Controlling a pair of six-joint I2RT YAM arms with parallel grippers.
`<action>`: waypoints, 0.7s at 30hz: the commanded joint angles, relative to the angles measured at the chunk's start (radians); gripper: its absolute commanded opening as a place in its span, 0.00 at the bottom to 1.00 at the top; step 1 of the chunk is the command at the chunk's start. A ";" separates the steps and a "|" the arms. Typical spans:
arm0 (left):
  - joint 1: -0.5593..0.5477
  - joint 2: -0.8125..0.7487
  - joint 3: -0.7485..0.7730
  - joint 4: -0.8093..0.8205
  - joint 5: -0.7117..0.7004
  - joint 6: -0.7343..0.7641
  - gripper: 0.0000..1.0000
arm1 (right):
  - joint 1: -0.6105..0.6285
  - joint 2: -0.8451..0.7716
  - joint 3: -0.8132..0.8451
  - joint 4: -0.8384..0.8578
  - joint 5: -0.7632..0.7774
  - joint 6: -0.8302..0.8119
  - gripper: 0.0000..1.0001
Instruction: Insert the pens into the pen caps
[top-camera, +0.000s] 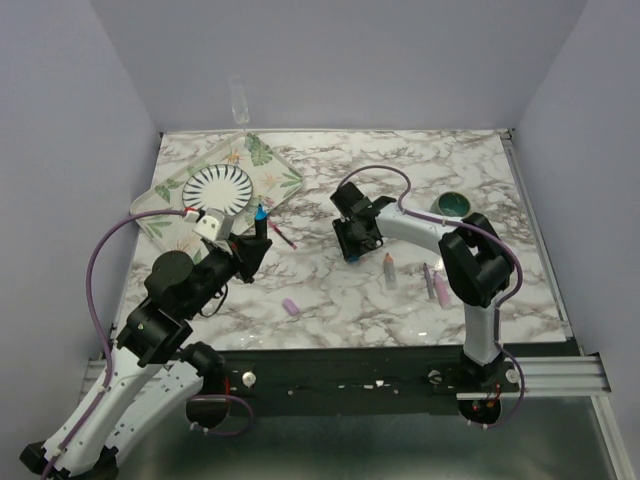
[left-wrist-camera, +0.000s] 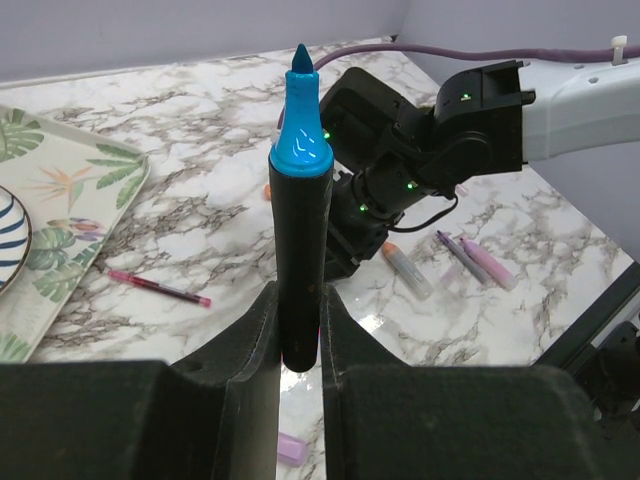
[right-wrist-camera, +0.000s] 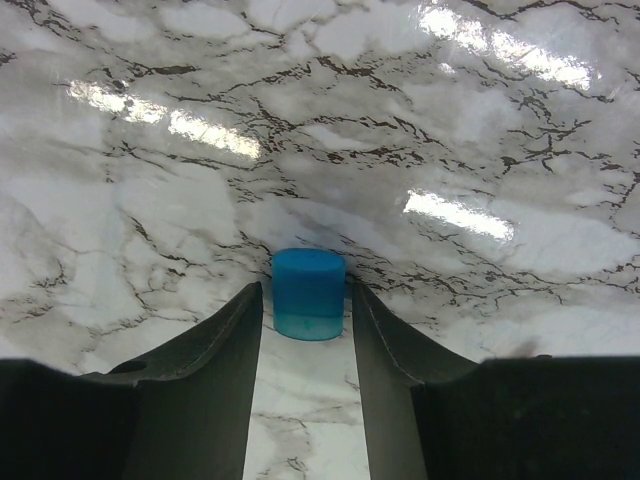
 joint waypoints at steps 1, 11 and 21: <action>0.002 -0.011 -0.012 0.013 -0.025 0.010 0.00 | 0.005 0.049 0.024 -0.064 0.026 -0.018 0.48; 0.002 -0.007 -0.024 0.037 0.036 0.015 0.00 | 0.005 0.089 0.001 -0.041 0.038 -0.018 0.35; 0.002 0.054 -0.027 0.054 0.121 -0.009 0.00 | 0.005 -0.001 0.021 -0.056 0.040 -0.056 0.01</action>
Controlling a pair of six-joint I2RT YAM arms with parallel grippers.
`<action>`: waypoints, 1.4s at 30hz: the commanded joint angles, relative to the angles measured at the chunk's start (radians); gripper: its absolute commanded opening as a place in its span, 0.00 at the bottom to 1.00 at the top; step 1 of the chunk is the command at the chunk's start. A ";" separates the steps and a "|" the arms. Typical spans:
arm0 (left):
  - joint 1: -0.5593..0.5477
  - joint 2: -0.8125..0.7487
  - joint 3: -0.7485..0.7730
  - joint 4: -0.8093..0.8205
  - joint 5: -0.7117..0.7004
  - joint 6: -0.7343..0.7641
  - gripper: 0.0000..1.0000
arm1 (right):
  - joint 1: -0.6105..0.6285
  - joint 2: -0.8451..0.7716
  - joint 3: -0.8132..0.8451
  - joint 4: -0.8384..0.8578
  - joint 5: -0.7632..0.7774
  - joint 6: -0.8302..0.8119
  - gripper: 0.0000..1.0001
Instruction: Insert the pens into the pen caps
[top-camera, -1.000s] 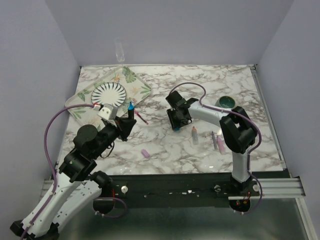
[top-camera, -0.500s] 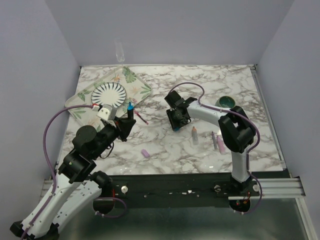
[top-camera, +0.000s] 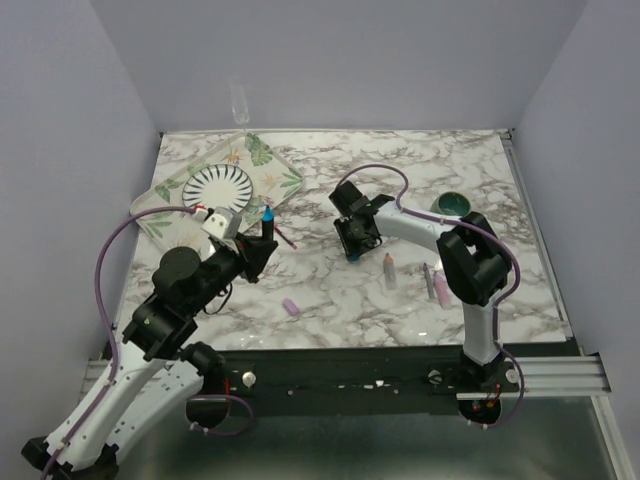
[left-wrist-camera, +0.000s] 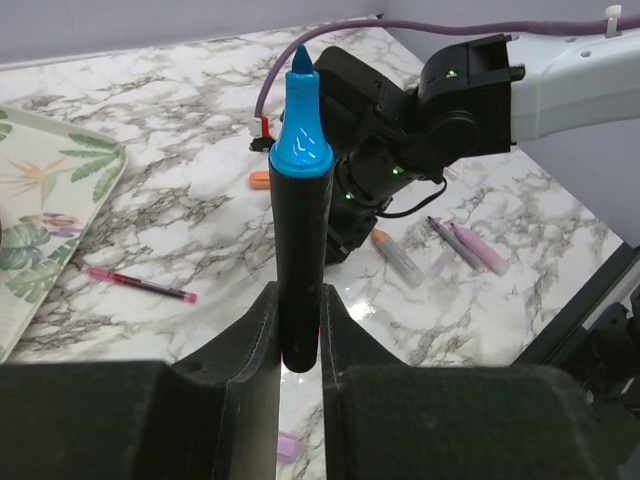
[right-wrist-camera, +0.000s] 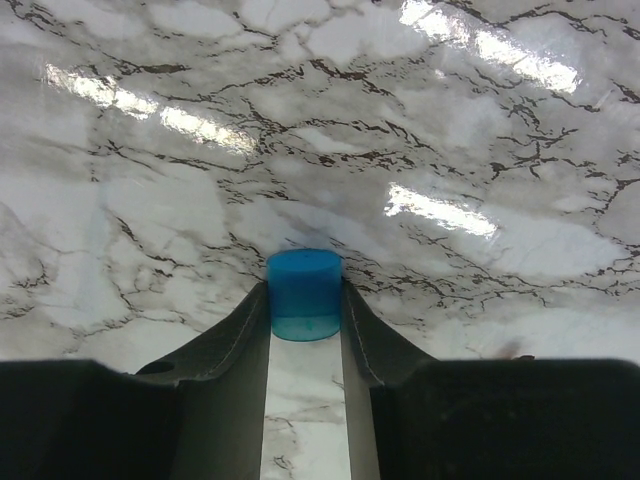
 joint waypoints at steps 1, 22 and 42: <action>0.002 0.036 -0.012 0.034 0.102 -0.011 0.00 | 0.004 -0.038 -0.002 -0.033 0.026 -0.027 0.01; 0.002 0.216 0.058 0.144 0.189 -0.088 0.00 | 0.008 -0.486 0.495 -0.072 -0.095 0.370 0.01; 0.001 0.440 0.197 0.172 0.169 -0.048 0.00 | 0.126 -0.412 0.468 -0.020 0.070 0.433 0.01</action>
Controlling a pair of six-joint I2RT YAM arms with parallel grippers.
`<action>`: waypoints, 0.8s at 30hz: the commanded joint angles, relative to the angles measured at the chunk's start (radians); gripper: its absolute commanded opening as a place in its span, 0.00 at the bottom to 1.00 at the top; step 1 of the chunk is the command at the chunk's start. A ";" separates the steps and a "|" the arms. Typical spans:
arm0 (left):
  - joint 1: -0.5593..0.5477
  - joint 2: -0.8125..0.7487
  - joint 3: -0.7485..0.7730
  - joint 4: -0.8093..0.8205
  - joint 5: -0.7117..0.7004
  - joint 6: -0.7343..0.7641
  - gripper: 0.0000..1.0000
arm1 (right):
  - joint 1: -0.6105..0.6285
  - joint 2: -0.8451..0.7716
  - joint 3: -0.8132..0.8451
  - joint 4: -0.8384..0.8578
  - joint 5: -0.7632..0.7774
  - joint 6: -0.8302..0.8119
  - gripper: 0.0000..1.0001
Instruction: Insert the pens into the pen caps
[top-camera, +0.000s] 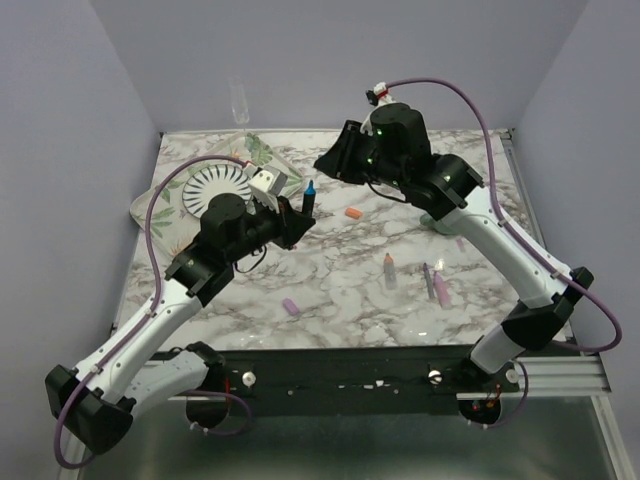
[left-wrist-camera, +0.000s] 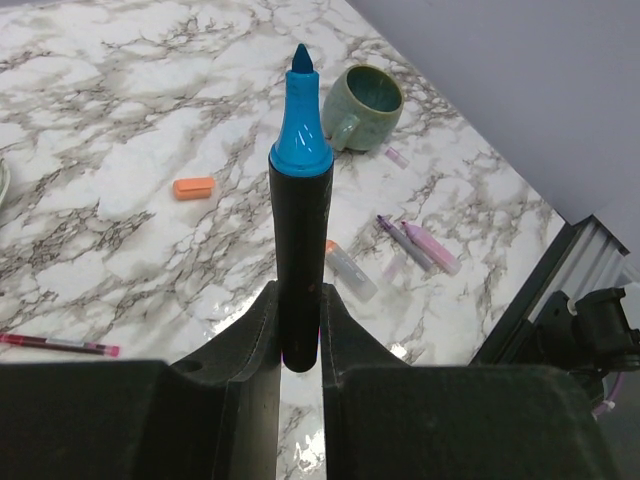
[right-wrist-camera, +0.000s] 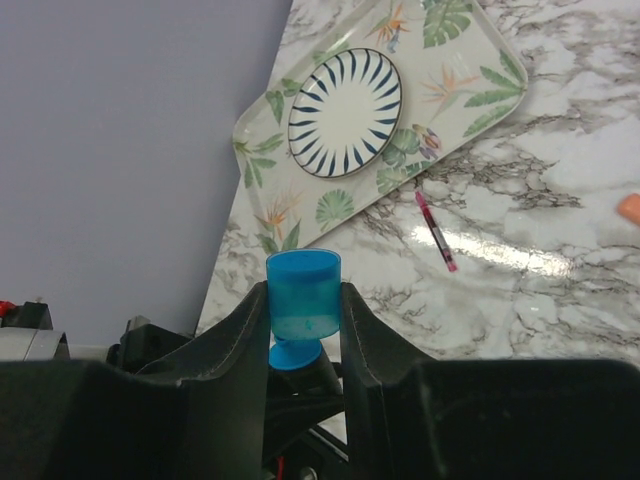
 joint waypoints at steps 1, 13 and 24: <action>0.001 0.009 0.014 0.019 -0.003 0.019 0.00 | 0.032 -0.004 -0.022 0.037 0.072 0.020 0.01; 0.001 0.010 0.005 0.019 -0.010 0.033 0.00 | 0.066 0.066 0.034 0.032 0.109 -0.007 0.01; 0.001 0.016 0.005 0.016 -0.008 0.036 0.00 | 0.089 0.034 -0.032 0.045 0.175 -0.026 0.01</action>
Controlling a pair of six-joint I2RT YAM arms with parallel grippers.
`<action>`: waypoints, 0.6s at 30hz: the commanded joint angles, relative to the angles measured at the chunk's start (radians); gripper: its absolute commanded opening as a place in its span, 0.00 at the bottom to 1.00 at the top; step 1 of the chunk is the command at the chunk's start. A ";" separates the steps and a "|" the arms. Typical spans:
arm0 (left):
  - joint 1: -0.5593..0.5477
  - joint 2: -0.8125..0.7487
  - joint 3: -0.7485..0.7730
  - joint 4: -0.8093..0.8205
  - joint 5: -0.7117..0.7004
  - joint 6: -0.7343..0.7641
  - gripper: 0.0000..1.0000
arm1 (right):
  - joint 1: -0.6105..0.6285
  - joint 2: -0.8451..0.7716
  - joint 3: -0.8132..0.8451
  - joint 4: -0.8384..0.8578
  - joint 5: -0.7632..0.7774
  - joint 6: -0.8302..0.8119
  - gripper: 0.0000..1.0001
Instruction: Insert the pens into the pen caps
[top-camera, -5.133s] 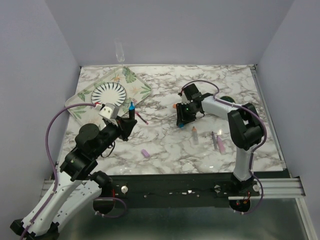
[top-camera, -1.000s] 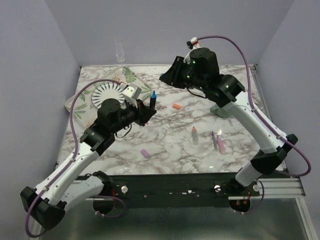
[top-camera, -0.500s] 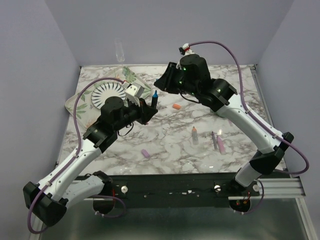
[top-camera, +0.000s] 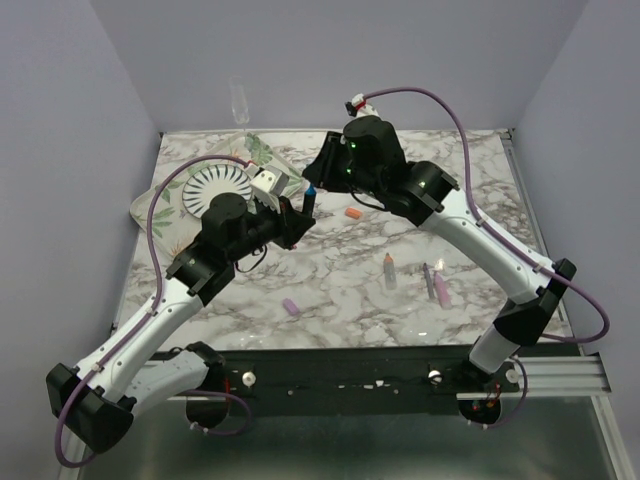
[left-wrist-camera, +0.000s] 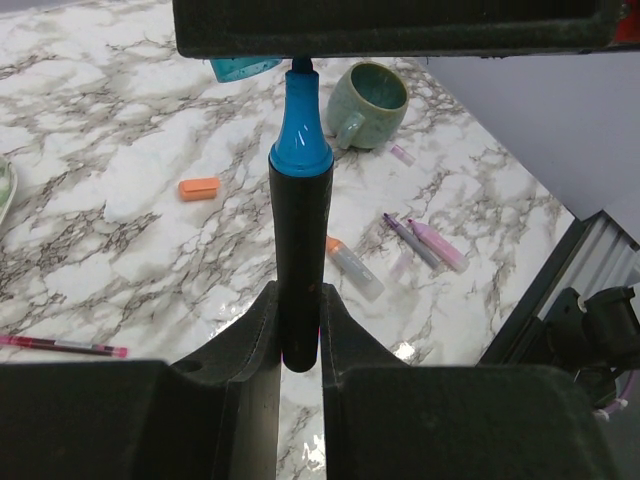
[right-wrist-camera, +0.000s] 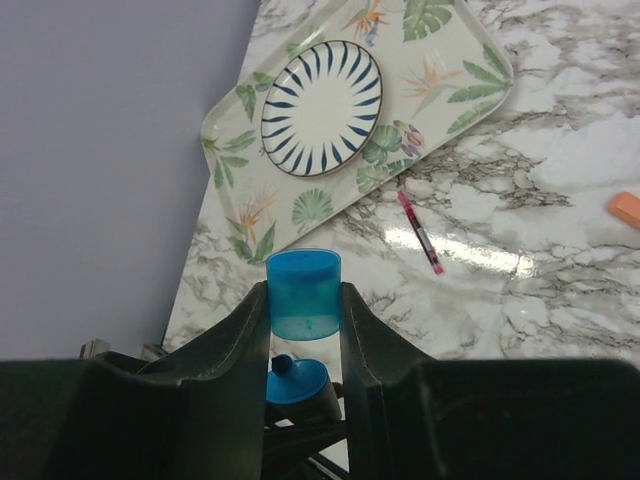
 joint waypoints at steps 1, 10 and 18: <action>0.001 0.001 0.003 0.013 -0.006 0.013 0.00 | 0.009 -0.023 -0.017 0.019 0.065 -0.016 0.01; 0.001 0.001 -0.006 0.014 0.010 0.015 0.00 | 0.010 -0.008 0.029 0.009 0.067 -0.030 0.01; 0.001 0.011 -0.006 0.014 0.011 0.015 0.00 | 0.010 -0.014 0.009 0.026 0.047 -0.023 0.01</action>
